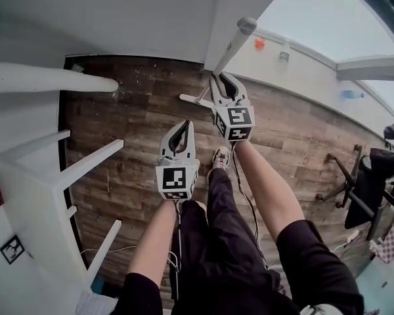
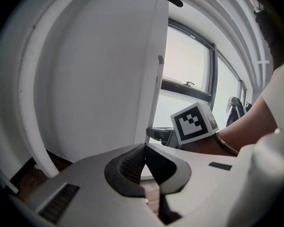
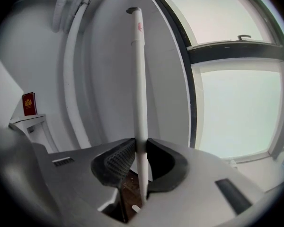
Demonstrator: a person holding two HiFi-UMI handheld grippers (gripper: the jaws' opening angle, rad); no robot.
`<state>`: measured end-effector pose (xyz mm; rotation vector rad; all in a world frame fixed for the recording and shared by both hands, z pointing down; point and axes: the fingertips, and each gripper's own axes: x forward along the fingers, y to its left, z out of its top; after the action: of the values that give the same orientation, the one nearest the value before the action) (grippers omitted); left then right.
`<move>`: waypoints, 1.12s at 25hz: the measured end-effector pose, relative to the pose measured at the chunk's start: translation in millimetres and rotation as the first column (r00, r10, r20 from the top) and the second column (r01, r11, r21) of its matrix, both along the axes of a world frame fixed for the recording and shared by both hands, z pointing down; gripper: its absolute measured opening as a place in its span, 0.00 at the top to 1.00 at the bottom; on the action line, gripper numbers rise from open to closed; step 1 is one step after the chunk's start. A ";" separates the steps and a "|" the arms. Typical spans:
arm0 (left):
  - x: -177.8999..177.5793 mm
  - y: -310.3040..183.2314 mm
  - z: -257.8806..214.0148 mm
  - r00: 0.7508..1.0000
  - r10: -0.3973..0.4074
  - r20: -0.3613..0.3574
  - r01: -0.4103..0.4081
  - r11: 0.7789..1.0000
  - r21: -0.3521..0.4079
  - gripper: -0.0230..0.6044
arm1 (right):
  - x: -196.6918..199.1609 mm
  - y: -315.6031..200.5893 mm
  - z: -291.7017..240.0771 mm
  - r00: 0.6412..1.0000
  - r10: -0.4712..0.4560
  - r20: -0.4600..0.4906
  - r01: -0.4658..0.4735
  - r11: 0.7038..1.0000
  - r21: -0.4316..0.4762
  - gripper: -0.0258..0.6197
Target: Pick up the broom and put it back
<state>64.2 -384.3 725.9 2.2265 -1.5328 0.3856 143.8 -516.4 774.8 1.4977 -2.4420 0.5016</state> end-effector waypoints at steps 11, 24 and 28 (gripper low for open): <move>2.5 -1.4 -5.5 1.000 -0.021 -0.015 0.019 0.997 -0.076 0.96 | 4.1 -45.8 10.9 1.000 0.006 -0.010 -0.007 0.993 -0.114 0.78; 25.1 2.6 -68.1 0.999 -0.002 -0.035 -0.001 0.998 -0.070 0.96 | 39.6 24.0 -51.5 0.997 0.043 -0.066 -0.049 0.995 -0.084 0.67; 34.5 23.2 -94.4 0.998 0.026 -0.054 -0.029 0.998 -0.052 0.96 | 47.5 71.8 -102.3 0.996 0.078 -0.050 -0.079 0.997 -0.025 0.88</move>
<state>98.7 -361.1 631.5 2.2015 -1.4500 0.3675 191.3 -444.6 672.5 1.5812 -2.3377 0.5051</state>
